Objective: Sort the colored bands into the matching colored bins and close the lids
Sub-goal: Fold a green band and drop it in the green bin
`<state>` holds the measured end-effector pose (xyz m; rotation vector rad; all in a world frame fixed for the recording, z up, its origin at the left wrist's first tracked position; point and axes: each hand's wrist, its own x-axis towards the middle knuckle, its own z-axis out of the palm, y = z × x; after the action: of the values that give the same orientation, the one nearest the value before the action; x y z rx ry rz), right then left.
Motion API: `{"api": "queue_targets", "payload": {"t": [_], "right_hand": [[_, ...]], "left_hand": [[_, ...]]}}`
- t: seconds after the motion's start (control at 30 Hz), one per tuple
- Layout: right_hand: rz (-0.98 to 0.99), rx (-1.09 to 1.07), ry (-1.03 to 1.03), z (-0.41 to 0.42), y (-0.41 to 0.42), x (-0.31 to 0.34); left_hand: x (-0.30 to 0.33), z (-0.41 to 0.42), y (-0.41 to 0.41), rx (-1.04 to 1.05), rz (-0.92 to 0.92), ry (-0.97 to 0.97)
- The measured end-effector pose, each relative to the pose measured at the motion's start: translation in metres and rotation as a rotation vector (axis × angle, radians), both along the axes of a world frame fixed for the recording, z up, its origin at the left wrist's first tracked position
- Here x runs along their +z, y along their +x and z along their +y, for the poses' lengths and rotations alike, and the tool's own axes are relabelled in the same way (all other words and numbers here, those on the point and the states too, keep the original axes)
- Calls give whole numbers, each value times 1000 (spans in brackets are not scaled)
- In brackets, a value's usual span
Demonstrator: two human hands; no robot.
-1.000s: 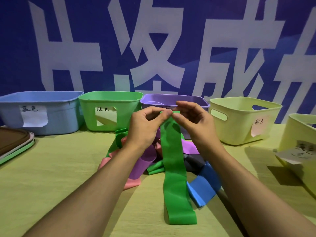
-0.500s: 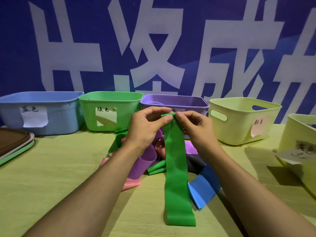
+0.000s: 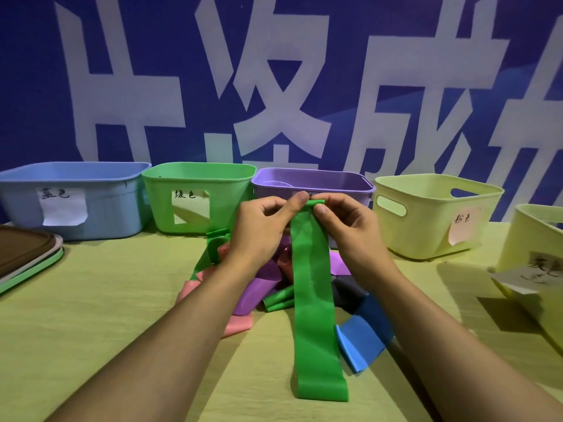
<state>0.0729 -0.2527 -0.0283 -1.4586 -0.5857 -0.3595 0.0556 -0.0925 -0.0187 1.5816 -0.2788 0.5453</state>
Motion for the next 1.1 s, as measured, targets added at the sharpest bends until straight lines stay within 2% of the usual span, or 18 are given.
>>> {"api": "queue_targets", "payload": {"t": [0.17, 0.37, 0.5, 0.8, 1.1], "right_hand": [[29, -5, -28, -1, 0, 0], [166, -135, -102, 3, -6, 4], [137, -139, -69, 3, -6, 5], [106, -50, 14, 3, -4, 2], [38, 20, 47, 4, -3, -1]], "left_hand": [[1, 0, 1, 10, -13, -10], [-1, 1, 4, -69, -14, -33], [-2, 0, 4, -133, -24, -54], [-3, 3, 4, -134, -73, -40], [-4, 4, 9, -130, -2, -79]]}}
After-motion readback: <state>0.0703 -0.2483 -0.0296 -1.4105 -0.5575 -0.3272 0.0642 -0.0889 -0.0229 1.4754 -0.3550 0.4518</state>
